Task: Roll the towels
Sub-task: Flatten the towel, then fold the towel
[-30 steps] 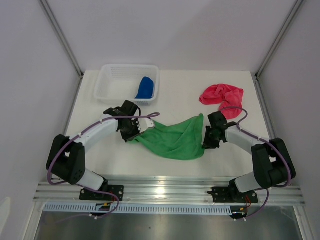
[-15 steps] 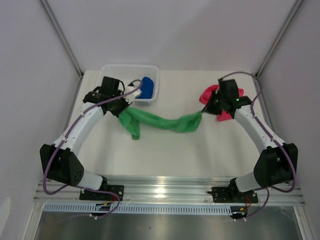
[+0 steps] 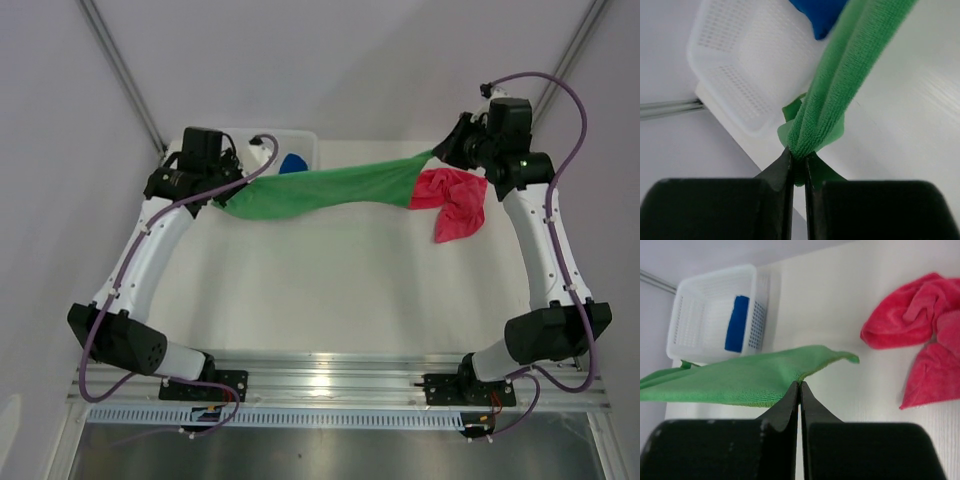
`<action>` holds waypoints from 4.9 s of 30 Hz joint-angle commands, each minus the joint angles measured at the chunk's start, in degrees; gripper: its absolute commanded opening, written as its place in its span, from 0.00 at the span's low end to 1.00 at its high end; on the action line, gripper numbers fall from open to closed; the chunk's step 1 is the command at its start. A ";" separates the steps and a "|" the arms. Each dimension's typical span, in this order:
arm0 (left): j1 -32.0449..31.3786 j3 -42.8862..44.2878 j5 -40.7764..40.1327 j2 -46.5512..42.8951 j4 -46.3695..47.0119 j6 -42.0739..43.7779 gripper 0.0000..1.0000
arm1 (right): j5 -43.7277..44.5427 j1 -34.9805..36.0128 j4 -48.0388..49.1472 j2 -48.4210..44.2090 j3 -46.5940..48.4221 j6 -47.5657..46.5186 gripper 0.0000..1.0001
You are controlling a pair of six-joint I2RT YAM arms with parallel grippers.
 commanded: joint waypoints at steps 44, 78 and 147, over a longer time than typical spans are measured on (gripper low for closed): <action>-5.03 -51.20 -4.87 3.36 8.11 12.15 0.68 | -1.96 -0.61 11.19 -18.62 -53.05 8.10 0.00; 3.67 17.60 4.53 5.04 -10.43 0.28 0.01 | -11.36 -17.40 -5.34 -2.37 4.68 -2.72 0.00; 13.25 -12.02 7.35 22.26 -6.47 -2.52 0.01 | 4.27 -7.91 7.05 16.00 -28.53 2.29 0.00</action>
